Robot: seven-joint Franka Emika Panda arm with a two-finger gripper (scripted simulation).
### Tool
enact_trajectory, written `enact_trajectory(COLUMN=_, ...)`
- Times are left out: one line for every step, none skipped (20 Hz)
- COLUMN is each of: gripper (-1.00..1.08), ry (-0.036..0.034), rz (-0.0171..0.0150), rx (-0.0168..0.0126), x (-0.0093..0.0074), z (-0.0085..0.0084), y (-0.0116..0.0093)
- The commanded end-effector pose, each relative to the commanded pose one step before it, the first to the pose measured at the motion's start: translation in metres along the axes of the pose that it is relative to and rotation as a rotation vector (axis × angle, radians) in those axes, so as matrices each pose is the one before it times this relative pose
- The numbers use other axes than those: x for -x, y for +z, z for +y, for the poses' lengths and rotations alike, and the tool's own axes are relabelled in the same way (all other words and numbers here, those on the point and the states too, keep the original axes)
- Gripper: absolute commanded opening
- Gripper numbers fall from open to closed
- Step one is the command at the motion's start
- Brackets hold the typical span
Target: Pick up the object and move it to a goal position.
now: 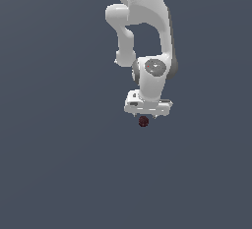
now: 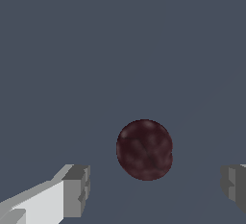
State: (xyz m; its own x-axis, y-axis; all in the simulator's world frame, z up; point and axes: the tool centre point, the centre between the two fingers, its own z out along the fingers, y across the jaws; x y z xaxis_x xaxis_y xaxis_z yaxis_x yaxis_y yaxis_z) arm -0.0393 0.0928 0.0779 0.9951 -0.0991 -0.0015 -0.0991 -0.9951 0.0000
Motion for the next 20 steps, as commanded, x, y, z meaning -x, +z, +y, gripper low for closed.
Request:
enact_trajectory(gripper=1.0, ry=0.00014, rz=-0.00046, rx=0.00016, x=0.00029, z=-0.00003, y=0.00424)
enact_trajectory(gripper=1.0, ry=0.00059, rz=0.00035, rx=-0.00001, x=0.00006, z=0.00022, y=0.00289)
enact_trajectory(gripper=1.0, ry=0.0, rz=0.0, rx=0.0, x=0.00016, z=-0.00014, y=0.00376)
enact_trajectory(gripper=1.0, ry=0.0, rz=0.0, rx=0.0, x=0.0002, z=-0.00016, y=0.00441)
enact_trajectory(gripper=1.0, ry=0.00059, rz=0.00035, rx=-0.00001, x=0.00016, z=0.00016, y=0.00485)
enact_trajectory(gripper=1.0, ry=0.00059, rz=0.00035, rx=-0.00001, x=0.00018, z=0.00013, y=0.00544)
enact_trajectory(gripper=1.0, ry=0.0, rz=0.0, rx=0.0, x=0.00022, z=-0.0002, y=0.00543)
enact_trajectory(gripper=1.0, ry=0.0006, rz=0.00035, rx=-0.00002, x=0.00007, z=0.00014, y=0.00454)
enact_trajectory(gripper=1.0, ry=0.0, rz=0.0, rx=0.0, x=0.00005, z=-0.00018, y=0.00404)
enact_trajectory(gripper=1.0, ry=0.0, rz=0.0, rx=0.0, x=-0.00004, z=-0.00018, y=0.00334)
enact_trajectory(gripper=1.0, ry=0.0006, rz=0.00034, rx=-0.00002, x=-0.00021, z=0.00017, y=0.00244)
enact_trajectory(gripper=1.0, ry=0.0, rz=0.0, rx=0.0, x=-0.0002, z=-0.00015, y=0.00195)
enact_trajectory(gripper=1.0, ry=0.0, rz=0.0, rx=0.0, x=-0.00022, z=-0.00013, y=0.00132)
enact_trajectory(gripper=1.0, ry=0.0, rz=0.0, rx=0.0, x=-0.00018, z=-0.00009, y=0.00075)
enact_trajectory(gripper=1.0, ry=0.0, rz=0.0, rx=0.0, x=-0.00007, z=-0.00003, y=0.00024)
enact_trajectory(gripper=-1.0, ry=0.0, rz=0.0, rx=0.0, x=0.0, z=0.0, y=0.0)
enact_trajectory(gripper=-1.0, ry=0.0, rz=0.0, rx=0.0, x=0.0, z=0.0, y=0.0)
enact_trajectory(gripper=-1.0, ry=0.0, rz=0.0, rx=0.0, x=0.0, z=0.0, y=0.0)
enact_trajectory(gripper=-1.0, ry=0.0, rz=0.0, rx=0.0, x=0.0, z=0.0, y=0.0)
enact_trajectory(gripper=-1.0, ry=0.0, rz=0.0, rx=0.0, x=0.0, z=0.0, y=0.0)
